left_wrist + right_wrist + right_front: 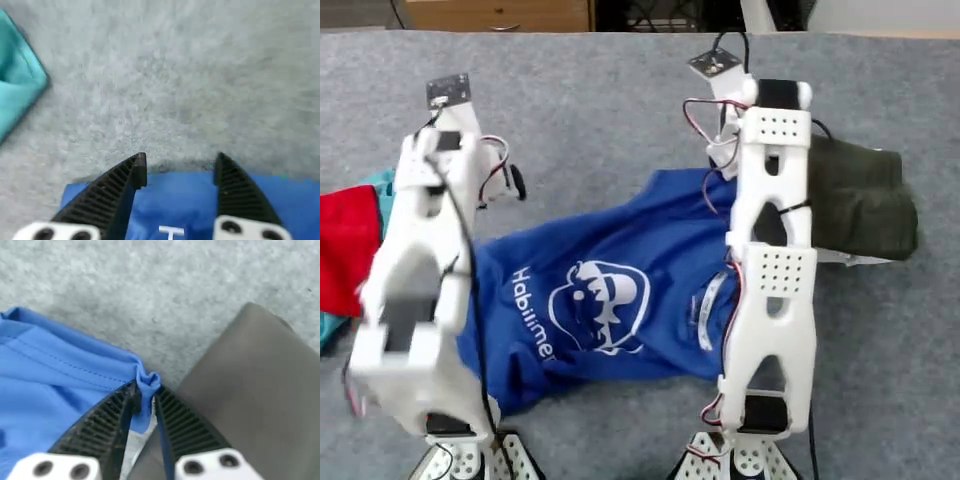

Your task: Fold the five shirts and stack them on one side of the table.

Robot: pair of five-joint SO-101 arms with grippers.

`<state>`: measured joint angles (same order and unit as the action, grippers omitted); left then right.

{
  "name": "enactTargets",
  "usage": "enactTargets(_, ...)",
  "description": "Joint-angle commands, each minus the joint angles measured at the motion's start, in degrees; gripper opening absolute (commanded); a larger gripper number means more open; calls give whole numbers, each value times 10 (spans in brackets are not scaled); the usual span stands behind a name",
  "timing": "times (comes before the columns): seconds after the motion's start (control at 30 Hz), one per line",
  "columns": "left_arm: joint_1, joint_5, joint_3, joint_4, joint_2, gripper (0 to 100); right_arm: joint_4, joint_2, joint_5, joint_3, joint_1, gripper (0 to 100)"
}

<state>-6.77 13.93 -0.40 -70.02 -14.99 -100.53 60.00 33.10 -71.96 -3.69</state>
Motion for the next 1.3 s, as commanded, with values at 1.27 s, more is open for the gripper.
enactTargets(1.27, 20, 5, -47, -177, -127, 217, -4, -2, 5, -69, 42, 15)
